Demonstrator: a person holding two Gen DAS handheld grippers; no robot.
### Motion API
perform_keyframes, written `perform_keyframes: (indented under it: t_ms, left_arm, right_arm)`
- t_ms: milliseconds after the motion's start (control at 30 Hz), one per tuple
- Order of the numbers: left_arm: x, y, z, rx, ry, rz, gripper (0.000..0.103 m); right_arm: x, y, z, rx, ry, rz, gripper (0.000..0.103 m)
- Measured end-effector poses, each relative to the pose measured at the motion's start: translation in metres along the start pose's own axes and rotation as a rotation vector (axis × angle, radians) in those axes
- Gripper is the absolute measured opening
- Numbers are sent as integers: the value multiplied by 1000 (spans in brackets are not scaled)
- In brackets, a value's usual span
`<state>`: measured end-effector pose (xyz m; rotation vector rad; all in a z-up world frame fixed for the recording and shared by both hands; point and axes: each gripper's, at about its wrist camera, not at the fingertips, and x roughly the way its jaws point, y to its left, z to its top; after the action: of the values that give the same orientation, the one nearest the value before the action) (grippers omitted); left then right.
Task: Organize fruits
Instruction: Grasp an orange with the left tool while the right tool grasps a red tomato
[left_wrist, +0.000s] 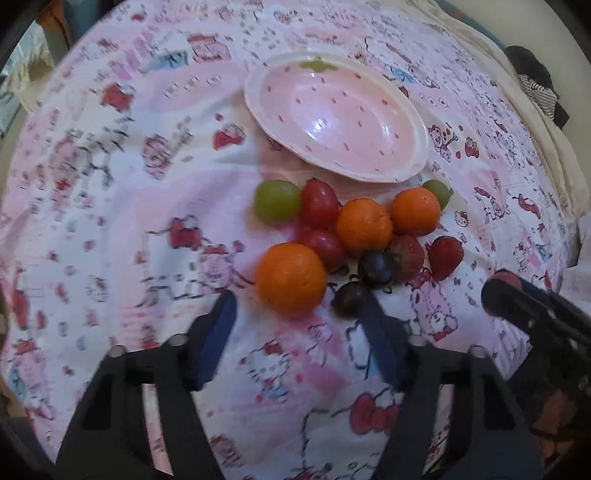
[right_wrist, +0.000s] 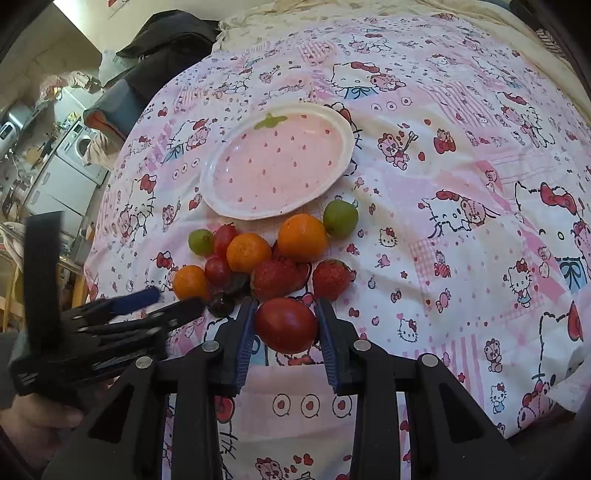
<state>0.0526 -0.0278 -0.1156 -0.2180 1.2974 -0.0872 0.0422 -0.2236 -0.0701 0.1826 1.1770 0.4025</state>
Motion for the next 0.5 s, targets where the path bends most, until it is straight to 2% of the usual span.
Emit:
perform_keyframes:
  t_ms: [200, 267, 500]
  left_arm:
    - [5, 8, 5, -49, -24, -3, 56]
    - [8, 11, 7, -65, -13, -14, 39]
    - [2, 8, 3, -45, -19, -12, 37]
  right_arm:
    - [-2, -3, 1, 9, -6, 15, 34]
    - [-3, -3, 1, 11, -10, 18, 34]
    - [-4, -2, 1, 13, -14, 26, 34]
